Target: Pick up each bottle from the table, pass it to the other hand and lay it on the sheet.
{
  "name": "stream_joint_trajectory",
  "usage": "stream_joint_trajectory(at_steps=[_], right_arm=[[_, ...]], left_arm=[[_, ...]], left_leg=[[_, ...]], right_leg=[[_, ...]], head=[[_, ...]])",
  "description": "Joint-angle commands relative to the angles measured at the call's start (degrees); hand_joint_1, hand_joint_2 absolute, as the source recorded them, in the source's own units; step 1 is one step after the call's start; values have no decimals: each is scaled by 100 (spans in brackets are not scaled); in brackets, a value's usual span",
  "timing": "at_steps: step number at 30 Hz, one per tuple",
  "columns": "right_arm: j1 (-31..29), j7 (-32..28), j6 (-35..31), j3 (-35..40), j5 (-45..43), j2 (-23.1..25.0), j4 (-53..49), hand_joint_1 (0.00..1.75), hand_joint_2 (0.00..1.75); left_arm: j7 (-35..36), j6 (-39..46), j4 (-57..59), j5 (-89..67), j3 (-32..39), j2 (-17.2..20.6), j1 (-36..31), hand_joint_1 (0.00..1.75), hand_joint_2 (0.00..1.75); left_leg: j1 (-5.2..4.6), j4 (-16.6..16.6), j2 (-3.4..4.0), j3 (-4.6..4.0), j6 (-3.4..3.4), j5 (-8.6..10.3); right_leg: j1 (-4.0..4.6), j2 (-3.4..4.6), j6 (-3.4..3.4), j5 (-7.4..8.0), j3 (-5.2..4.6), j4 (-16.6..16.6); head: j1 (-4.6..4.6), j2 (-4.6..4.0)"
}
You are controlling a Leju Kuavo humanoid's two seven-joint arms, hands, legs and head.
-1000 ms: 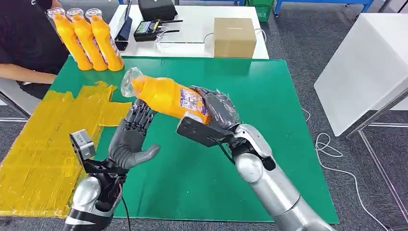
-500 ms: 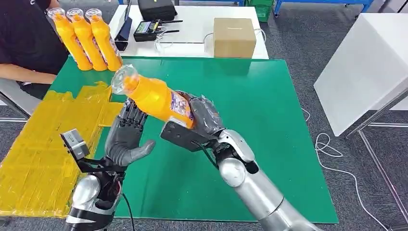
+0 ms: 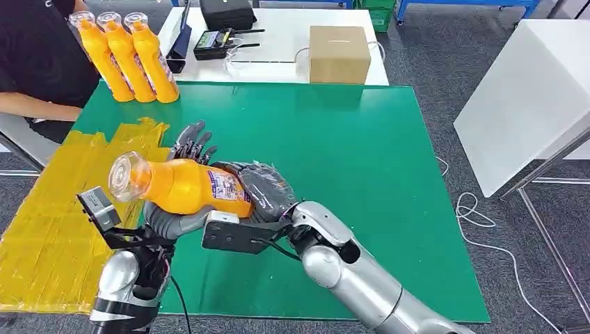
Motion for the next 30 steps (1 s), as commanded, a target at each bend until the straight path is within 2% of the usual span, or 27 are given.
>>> stream_joint_trajectory(at_steps=[1,4,5,6,7,8,20,25,26,27,28,30], right_arm=[[-250,-197,248,972,-45,-301,-434,175,175],[-239,-155,282,1008,-95,-316,-473,175,175],[-232,-138,281,1002,-115,-317,-439,175,175],[-222,-122,271,977,-137,-321,-388,175,175],[-194,-111,255,939,-154,-335,-318,175,175],[-167,-110,239,903,-170,-338,-257,175,175],[9,-163,152,774,-161,-346,51,175,175],[41,-172,127,720,-137,-346,97,175,175],[62,-168,103,693,-112,-351,101,162,175],[66,-168,100,684,-110,-359,106,162,175],[99,-175,40,651,-64,-370,87,2,175],[165,-168,-8,591,-3,-411,60,0,175]], left_arm=[[10,77,252,-135,61,43,-266,0,175],[-17,58,223,-165,30,36,-252,0,175],[-77,61,188,-226,-5,50,-241,0,175],[-81,43,164,-230,-33,47,-231,0,175],[-94,31,114,-236,-57,28,-198,35,175],[-132,18,72,-218,-68,12,-167,175,175],[-251,-7,22,-164,-68,-118,-88,175,175],[-276,-12,31,-118,-17,-145,-82,175,175],[-284,-15,18,-103,-1,-154,-74,175,175],[-284,-18,11,-101,2,-152,-71,175,175],[-290,-9,-5,-91,17,-159,-59,175,175],[-299,17,-42,-91,46,-160,-35,175,175]], left_leg=[[4,1,-15,4,-2,-3],[2,-1,-13,4,-1,-2],[14,7,-26,23,-5,-15],[6,0,-20,10,-2,-5],[10,2,-24,16,-3,-8],[6,-2,-22,10,-2,-3],[15,1,-36,23,-4,-9],[8,-1,-22,10,-2,-2],[10,0,-31,16,-3,-4],[7,-2,-24,10,-2,-1],[11,0,-31,14,-2,-4],[11,-1,-32,18,-2,-5]], right_leg=[[4,1,-15,-2,3,1],[3,1,-12,-2,3,1],[14,9,-32,-11,22,4],[6,0,-17,-4,10,0],[10,3,-23,-6,17,0],[6,-1,-17,-3,11,-2],[15,-4,-30,-8,26,-6],[8,-6,-14,-3,12,-5],[10,-7,-21,-5,19,-5],[7,-7,-15,-2,11,-5],[11,-7,-21,-4,17,-6],[10,-7,-22,-5,20,-6]], head=[[-2,0],[-2,0],[-2,0],[-2,0],[-2,0],[-2,0],[-2,0],[0,0],[-2,0],[-4,0],[0,0],[-2,0]])
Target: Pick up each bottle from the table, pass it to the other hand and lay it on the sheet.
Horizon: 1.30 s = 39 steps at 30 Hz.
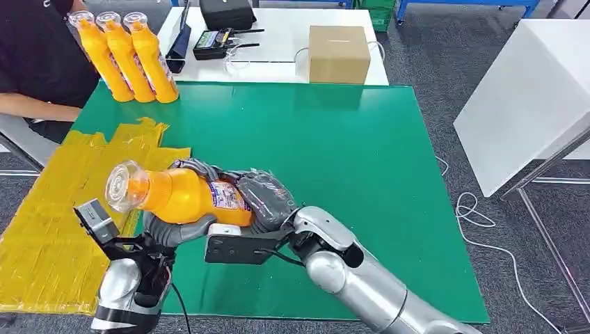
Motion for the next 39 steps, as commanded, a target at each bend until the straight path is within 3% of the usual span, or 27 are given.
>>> stream_joint_trajectory(at_steps=[1,5,6,12,16,18,19,20,22,24,28,30,34,39], right_arm=[[158,-72,-65,316,175,-186,242,0,175],[271,-96,-158,222,202,-235,103,0,175],[350,-120,-215,157,225,-275,4,0,0],[1038,-232,-538,-451,485,-654,-924,0,0],[1250,-304,-582,-638,564,-729,-1185,0,0],[1298,-351,-606,-664,594,-753,-1288,0,0],[1329,-350,-610,-683,592,-765,-1351,0,0],[1345,-384,-650,-690,600,-792,-1424,0,0],[1394,-398,-693,-716,608,-853,-1555,0,0],[1643,-420,-915,-765,629,-910,-1780,0,0],[1781,-436,-1059,-910,566,-1104,-2005,0,0],[1745,-419,-1073,-998,472,-1209,-2074,0,0],[1736,-417,-1057,-1042,421,-1229,-2080,0,0],[1735,-414,-1054,-1084,367,-1297,-2073,0,0]], left_arm=[[20,30,94,23,36,-49,-258,175,175],[12,86,52,21,83,-49,-228,175,175],[-3,163,24,-35,120,-48,-209,175,175],[-183,704,-105,-619,615,32,-143,175,175],[-448,1620,-86,-2012,851,182,-246,175,175],[-490,2790,15,-3582,882,279,-307,175,175],[-513,2956,68,-3839,914,348,-325,175,175],[-271,3975,247,-5328,884,494,-339,175,175],[-139,4443,502,-5928,872,671,-329,175,175],[533,5174,1080,-7690,851,990,-306,175,175],[686,5368,1933,-7886,770,1167,-459,175,175],[1090,5265,2632,-8583,673,1335,-635,175,175],[1135,5432,2929,-8582,630,1369,-720,175,175],[1260,4947,4324,-8882,354,1564,-1144,175,175]], left_leg=[[8,-2,-32,13,-1,-1],[10,2,-22,16,-3,-7],[15,3,-28,23,-4,-11],[12,2,-38,17,-1,-9],[9,1,-34,14,-2,-7],[10,4,-30,13,-4,-7],[5,1,-24,3,-3,-2],[11,5,-33,10,-4,-6],[8,-1,-27,15,-4,-4],[4,-9,-22,21,-4,-2],[8,-17,-39,38,-4,-3],[4,-11,-35,28,-2,-2],[7,-8,-39,28,-3,-1],[8,-8,-43,26,-4,-1]], right_leg=[[8,-12,-17,-3,20,-6],[10,2,-22,-4,19,-2],[14,4,-29,-7,27,-3],[11,-12,-21,-9,27,-6],[9,-8,-22,-7,22,-3],[10,-2,-26,-5,17,1],[5,-6,-16,-2,7,0],[10,-5,-26,-4,16,1],[8,0,-25,-2,17,-2],[3,0,-22,-2,20,-6],[7,-11,-27,-6,41,-16],[3,-12,-21,-5,31,-11],[5,-9,-27,-3,31,-9],[7,-13,-28,-5,29,-9]], head=[[2,0],[0,0],[2,0],[4,0],[4,0],[2,0],[2,0],[2,0],[2,0],[2,0],[2,0],[2,0],[2,0],[4,0]])
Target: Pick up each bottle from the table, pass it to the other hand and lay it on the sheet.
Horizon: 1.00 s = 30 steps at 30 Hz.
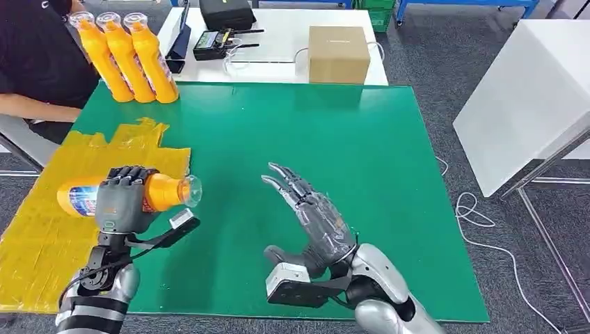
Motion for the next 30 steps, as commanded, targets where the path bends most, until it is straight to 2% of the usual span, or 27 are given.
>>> stream_joint_trajectory(at_steps=[1,7,8,12,20,21,30], right_arm=[[-54,4,0,-119,-81,-306,-56,0,0],[-138,14,63,-104,-156,-310,23,0,0],[-132,14,58,-108,-155,-305,29,0,0],[-107,27,55,-97,-155,-306,41,0,0],[-108,33,56,-114,-157,-305,58,0,0],[-102,36,63,-118,-159,-308,58,0,0],[-80,42,107,-166,-169,-315,88,0,0]], left_arm=[[111,-280,2498,-237,-407,431,-807,175,175],[379,-633,3401,-542,-605,564,-1172,175,175],[472,-608,3454,-584,-585,568,-1207,2,175],[809,-650,3534,-756,-520,540,-1304,0,175],[823,-677,3503,-737,-484,538,-1299,0,175],[847,-686,3489,-753,-477,544,-1303,0,0],[964,-815,3335,-768,-515,656,-1310,0,0]], left_leg=[[6,-8,-39,21,-3,2],[6,-3,-25,15,-2,0],[9,-1,-32,19,-3,-3],[12,4,-28,13,-3,-4],[10,0,-22,16,-3,-2],[7,-1,-20,15,-4,1],[8,0,-20,18,-1,1]], right_leg=[[6,-16,-22,-3,28,-7],[6,-5,-18,-3,17,-2],[9,-5,-25,-5,24,-1],[12,-1,-25,-4,18,2],[9,3,-23,1,21,-1],[7,1,-20,0,20,0],[7,3,-20,0,23,0]], head=[[2,0],[2,0],[0,0],[0,0],[0,0],[0,0],[0,0]])
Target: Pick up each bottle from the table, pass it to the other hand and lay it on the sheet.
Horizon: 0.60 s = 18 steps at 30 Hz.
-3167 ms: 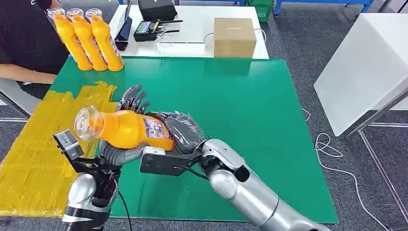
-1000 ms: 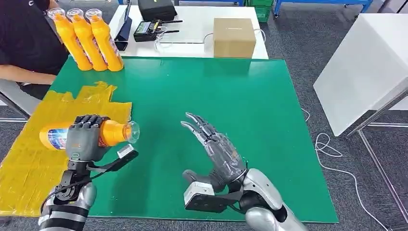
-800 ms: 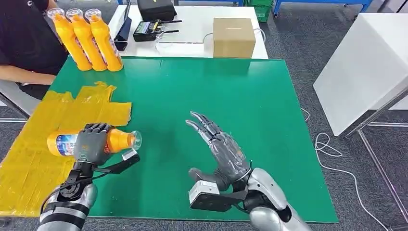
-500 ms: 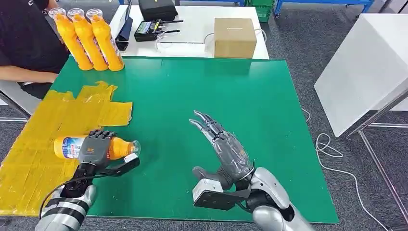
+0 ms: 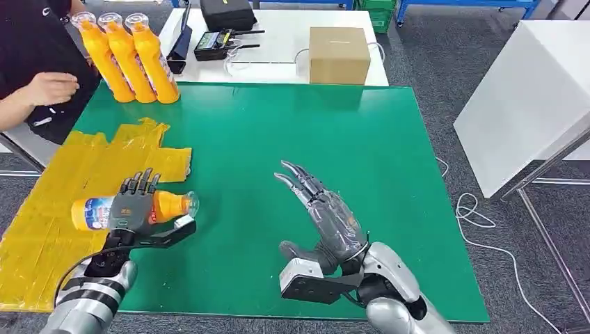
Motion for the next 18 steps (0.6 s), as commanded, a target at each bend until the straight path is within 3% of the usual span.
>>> stream_joint_trajectory(at_steps=[1,18], right_arm=[[-81,23,66,-47,-20,-75,177,0,0],[-24,35,71,-39,40,-73,238,0,0]], left_arm=[[28,-164,255,-15,-182,134,-127,0,0],[140,190,207,-17,-320,145,-136,0,0]], left_leg=[[6,0,-14,8,-1,-3],[4,0,-14,1,-1,-1]], right_leg=[[6,3,-16,-1,9,-3],[4,1,-12,-1,1,-2]], head=[[0,0],[0,0]])
